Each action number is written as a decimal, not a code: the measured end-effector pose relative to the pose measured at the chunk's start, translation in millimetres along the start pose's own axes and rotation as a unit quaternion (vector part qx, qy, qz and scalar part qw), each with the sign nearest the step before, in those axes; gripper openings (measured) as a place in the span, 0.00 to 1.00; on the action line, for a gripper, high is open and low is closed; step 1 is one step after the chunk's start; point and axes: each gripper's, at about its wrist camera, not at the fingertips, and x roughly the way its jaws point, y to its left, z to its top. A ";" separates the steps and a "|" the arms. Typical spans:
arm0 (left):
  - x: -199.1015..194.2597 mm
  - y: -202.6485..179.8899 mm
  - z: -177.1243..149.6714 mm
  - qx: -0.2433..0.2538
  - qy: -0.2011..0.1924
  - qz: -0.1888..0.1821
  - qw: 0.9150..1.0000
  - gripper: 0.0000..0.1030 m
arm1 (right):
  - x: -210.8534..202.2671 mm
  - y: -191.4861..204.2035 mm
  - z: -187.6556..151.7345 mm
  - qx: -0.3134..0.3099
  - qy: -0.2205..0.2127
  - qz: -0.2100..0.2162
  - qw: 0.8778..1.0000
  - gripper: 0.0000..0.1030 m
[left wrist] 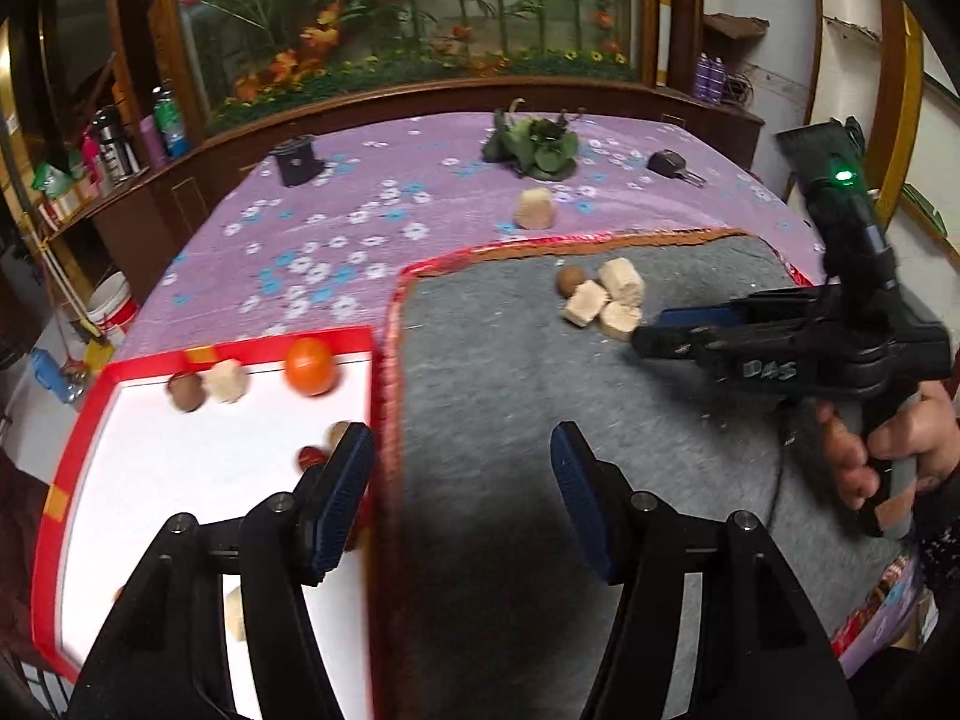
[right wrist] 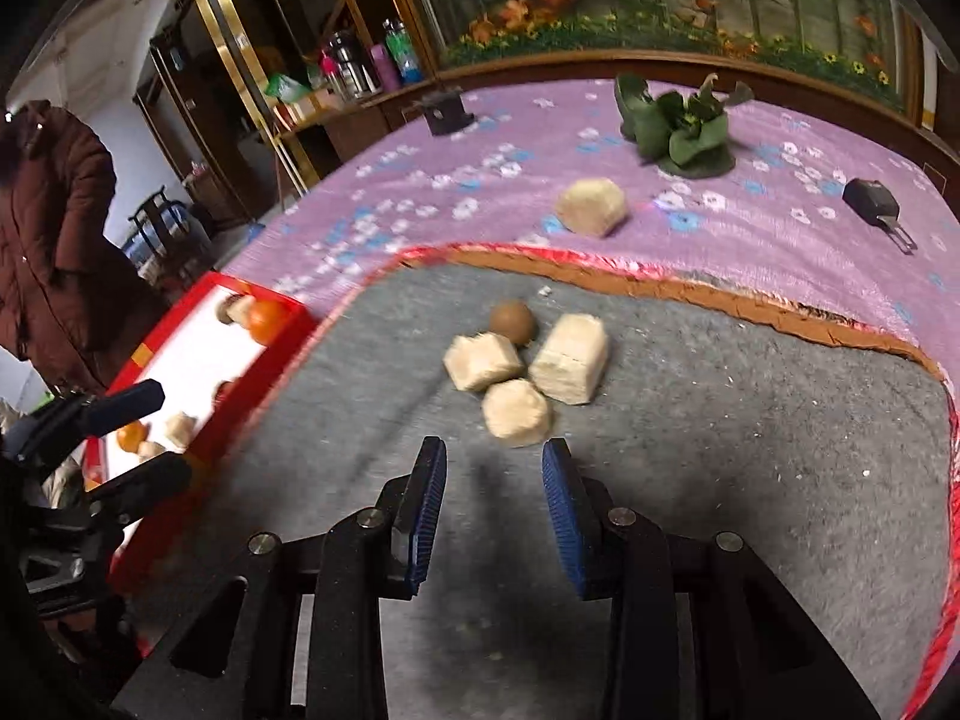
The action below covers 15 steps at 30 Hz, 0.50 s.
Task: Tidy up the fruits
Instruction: 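Grasp a square beige cake with the left tool while the right grasps another beige cake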
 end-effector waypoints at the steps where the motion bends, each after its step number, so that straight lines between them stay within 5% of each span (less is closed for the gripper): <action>1: 1.2 -2.6 1.5 0.001 0.002 -0.002 1.000 0.58 | 3.8 1.1 0.1 -0.001 0.000 -0.005 1.000 0.35; 11: 11.5 -16.6 15.8 0.028 0.015 0.013 0.999 0.58 | 20.3 4.9 9.6 -0.011 -0.018 -0.036 0.999 0.42; 15: 21.3 -23.8 26.2 0.044 0.017 0.013 0.999 0.58 | 19.2 6.6 8.5 -0.040 -0.013 -0.043 0.998 0.26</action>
